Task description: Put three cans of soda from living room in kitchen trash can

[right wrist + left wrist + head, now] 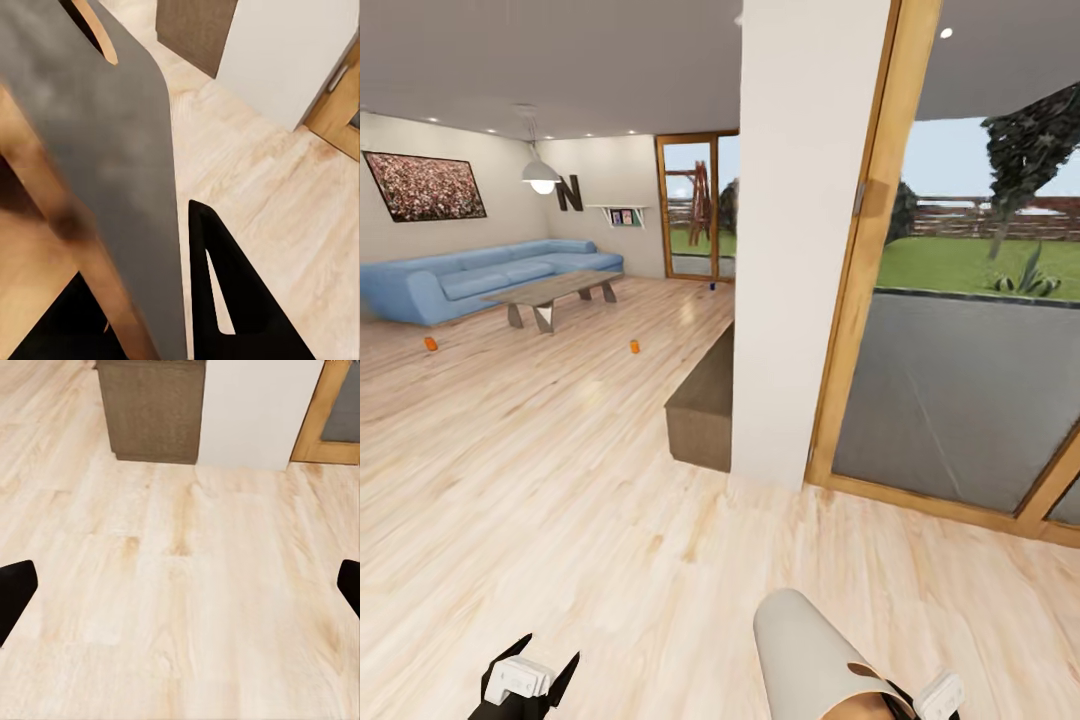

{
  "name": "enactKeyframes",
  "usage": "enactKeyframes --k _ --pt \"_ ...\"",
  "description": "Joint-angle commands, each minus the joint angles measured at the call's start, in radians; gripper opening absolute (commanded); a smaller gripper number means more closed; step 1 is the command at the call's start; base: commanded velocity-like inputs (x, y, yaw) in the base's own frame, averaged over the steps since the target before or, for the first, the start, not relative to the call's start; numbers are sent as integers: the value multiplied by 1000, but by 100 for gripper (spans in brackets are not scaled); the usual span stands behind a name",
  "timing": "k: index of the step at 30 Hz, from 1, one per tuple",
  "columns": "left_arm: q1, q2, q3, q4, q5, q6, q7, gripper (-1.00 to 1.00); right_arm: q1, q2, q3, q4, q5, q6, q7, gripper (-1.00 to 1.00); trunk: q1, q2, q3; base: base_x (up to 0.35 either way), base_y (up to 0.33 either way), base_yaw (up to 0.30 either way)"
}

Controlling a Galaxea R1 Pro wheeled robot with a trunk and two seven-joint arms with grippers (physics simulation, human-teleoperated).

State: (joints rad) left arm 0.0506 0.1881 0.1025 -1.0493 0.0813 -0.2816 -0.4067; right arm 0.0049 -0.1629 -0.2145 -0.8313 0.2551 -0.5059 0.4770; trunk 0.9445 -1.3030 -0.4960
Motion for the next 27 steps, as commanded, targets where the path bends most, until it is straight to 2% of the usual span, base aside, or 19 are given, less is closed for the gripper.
enactKeyframes --k 1,13,27 --pt "0 0 0 0 0 0 0 100 0 0 0 -2 -11 1 6 -100 0 0 0 322 64 243" --pt "0 0 0 0 0 -1 0 100 0 0 1 0 -11 1 6 -100 0 0 -6 316 82 226" --pt "0 0 0 0 0 -1 0 100 0 1 3 0 -7 1 6 -100 0 0 -7 225 23 29"
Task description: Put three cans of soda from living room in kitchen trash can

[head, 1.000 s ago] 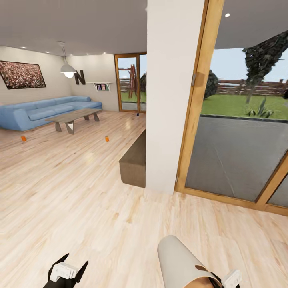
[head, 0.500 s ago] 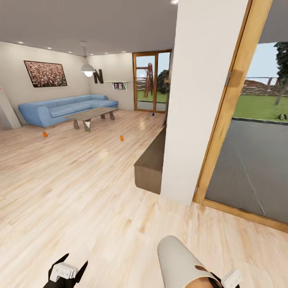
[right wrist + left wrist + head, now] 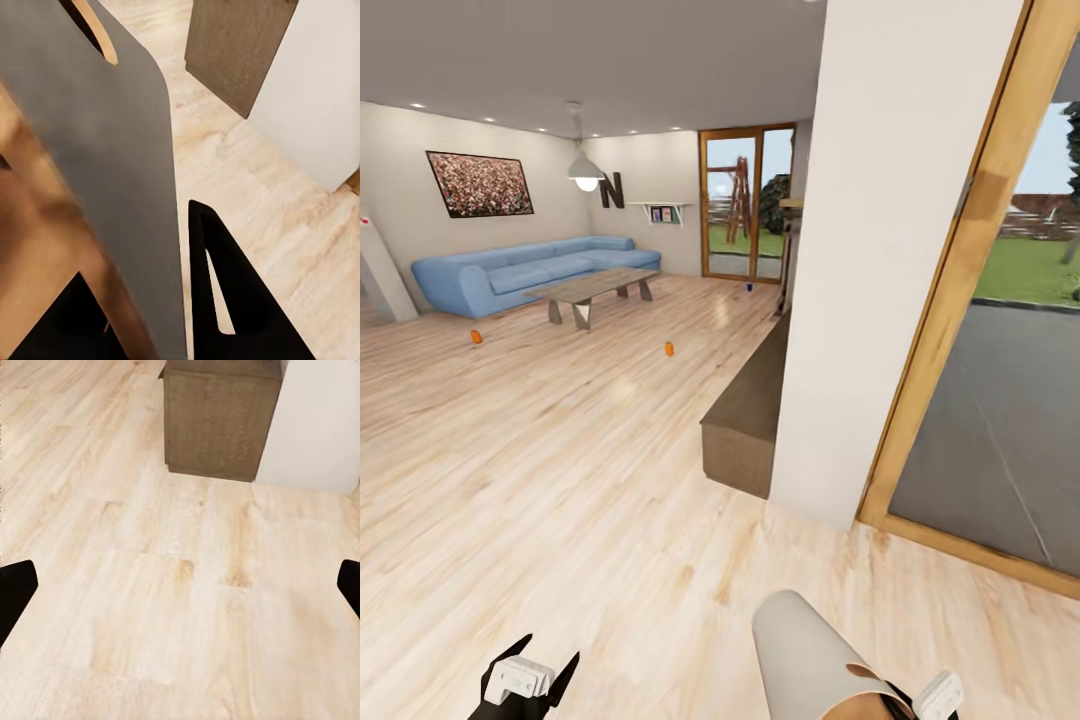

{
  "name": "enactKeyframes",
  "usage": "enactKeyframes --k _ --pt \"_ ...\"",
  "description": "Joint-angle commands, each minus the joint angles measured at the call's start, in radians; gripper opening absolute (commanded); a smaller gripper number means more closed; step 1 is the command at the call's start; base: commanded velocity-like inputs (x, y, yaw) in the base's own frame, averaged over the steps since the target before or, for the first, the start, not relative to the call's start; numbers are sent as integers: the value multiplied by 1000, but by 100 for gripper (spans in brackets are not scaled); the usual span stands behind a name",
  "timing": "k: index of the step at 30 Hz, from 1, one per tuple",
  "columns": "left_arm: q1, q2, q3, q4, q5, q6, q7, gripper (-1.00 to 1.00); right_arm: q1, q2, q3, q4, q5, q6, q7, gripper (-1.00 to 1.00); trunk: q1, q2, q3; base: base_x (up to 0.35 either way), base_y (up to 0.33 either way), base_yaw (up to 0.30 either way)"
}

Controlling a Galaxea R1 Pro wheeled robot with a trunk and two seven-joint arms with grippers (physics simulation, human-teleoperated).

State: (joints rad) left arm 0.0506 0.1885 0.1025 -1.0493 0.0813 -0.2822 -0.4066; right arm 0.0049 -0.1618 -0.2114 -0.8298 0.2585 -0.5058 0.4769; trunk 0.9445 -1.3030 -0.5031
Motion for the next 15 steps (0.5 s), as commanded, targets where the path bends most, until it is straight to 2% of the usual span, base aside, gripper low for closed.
enactKeyframes --k 1,7,15 --pt "0 0 0 0 0 0 0 100 0 2 0 -2 -10 1 6 -100 0 0 0 164 1 52" --pt "0 -1 -1 0 0 0 0 100 0 9 0 -2 -10 1 6 -100 0 0 0 124 0 40" --pt "0 -1 -1 1 -1 0 0 100 0 11 0 -2 -12 1 6 -100 0 0 0 108 0 157"
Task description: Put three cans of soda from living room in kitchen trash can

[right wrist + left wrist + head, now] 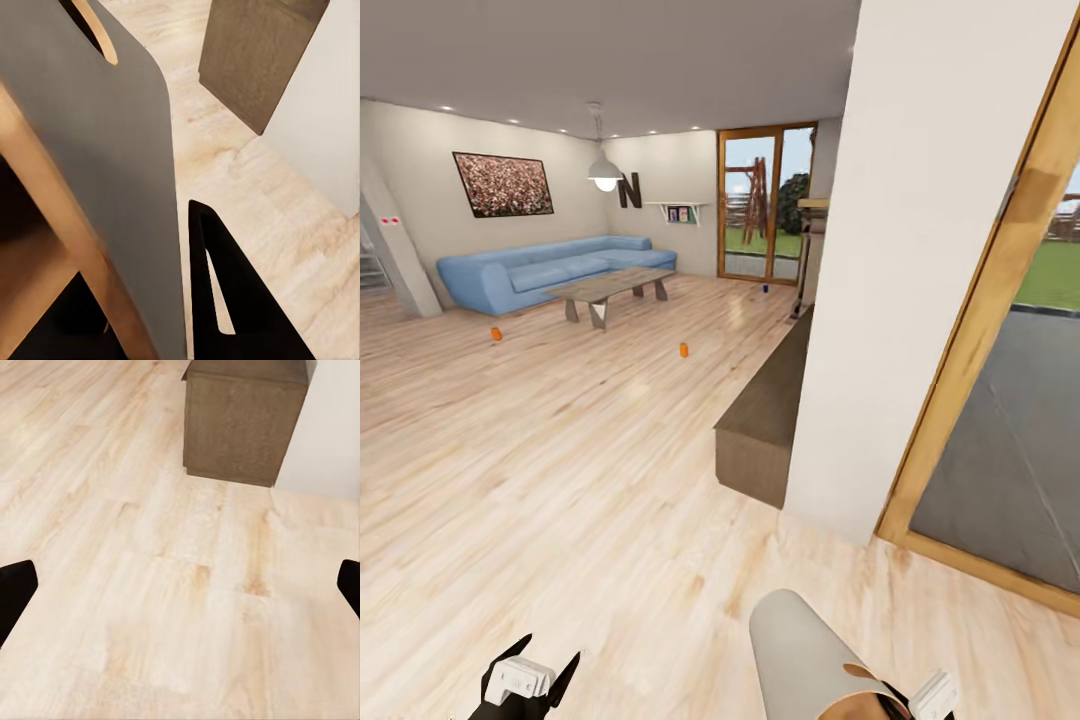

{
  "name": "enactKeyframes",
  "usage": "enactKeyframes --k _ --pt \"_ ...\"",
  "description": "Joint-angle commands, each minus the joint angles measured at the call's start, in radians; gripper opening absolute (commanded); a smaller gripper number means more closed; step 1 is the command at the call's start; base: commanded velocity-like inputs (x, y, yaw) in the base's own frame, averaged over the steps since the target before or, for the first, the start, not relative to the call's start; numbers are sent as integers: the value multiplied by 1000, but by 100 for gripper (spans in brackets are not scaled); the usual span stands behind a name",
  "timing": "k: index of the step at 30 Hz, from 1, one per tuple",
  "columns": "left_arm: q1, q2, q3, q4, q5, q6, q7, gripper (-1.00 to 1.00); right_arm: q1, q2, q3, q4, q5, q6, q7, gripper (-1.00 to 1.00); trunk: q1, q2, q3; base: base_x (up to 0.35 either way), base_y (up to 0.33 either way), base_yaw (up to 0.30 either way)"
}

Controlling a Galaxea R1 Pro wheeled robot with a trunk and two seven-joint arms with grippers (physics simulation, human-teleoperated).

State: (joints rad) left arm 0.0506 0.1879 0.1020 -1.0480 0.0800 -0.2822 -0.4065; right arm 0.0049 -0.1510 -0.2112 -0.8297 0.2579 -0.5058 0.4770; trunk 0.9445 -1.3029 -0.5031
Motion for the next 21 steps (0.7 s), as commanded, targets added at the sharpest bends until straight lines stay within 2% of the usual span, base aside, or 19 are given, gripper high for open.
enactKeyframes --k 1,14,21 --pt "0 0 0 0 0 0 0 100 0 0 0 -2 -11 1 6 -100 0 0 0 106 0 204" --pt "0 0 1 0 0 0 0 100 0 1 0 -2 -12 1 6 -100 0 0 0 111 2 237" --pt "0 1 2 0 -1 3 0 100 0 1 0 -2 -12 1 6 -100 0 0 0 190 83 221"
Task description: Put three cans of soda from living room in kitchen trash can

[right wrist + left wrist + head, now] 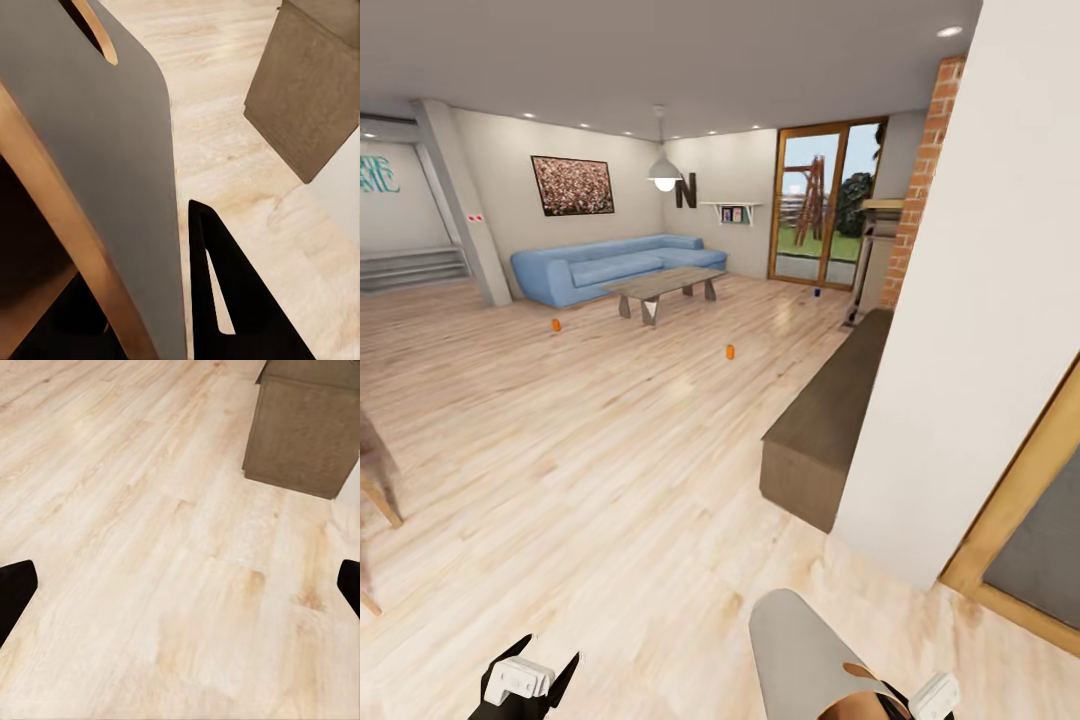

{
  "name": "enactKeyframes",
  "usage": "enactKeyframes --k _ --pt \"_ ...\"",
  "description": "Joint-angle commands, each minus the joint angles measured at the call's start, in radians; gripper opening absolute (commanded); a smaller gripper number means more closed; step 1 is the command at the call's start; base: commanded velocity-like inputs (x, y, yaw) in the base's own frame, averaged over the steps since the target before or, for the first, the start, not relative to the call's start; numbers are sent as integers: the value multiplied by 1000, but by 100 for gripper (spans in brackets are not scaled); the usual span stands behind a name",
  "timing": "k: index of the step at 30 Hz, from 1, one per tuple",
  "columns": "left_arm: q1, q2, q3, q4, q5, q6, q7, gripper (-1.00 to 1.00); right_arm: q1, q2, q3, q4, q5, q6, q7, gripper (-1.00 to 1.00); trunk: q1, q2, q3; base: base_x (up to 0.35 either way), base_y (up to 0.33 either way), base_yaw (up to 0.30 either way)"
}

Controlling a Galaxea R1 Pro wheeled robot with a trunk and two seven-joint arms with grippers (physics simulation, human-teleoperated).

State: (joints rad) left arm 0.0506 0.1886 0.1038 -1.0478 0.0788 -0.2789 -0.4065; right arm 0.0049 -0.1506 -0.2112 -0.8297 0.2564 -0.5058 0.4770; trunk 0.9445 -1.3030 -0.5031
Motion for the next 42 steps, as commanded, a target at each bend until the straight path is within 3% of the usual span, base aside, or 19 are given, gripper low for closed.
enactKeyframes --k 1,22,42 --pt "0 0 0 0 0 1 0 100 0 0 0 -2 -11 1 6 -100 0 0 0 215 115 187" --pt "0 0 1 0 5 0 -2 100 0 0 0 -2 -9 1 6 -100 0 0 0 244 153 174" --pt "0 0 -1 0 2 6 -2 100 0 5 0 -2 -8 1 6 -100 0 0 0 309 12 88"
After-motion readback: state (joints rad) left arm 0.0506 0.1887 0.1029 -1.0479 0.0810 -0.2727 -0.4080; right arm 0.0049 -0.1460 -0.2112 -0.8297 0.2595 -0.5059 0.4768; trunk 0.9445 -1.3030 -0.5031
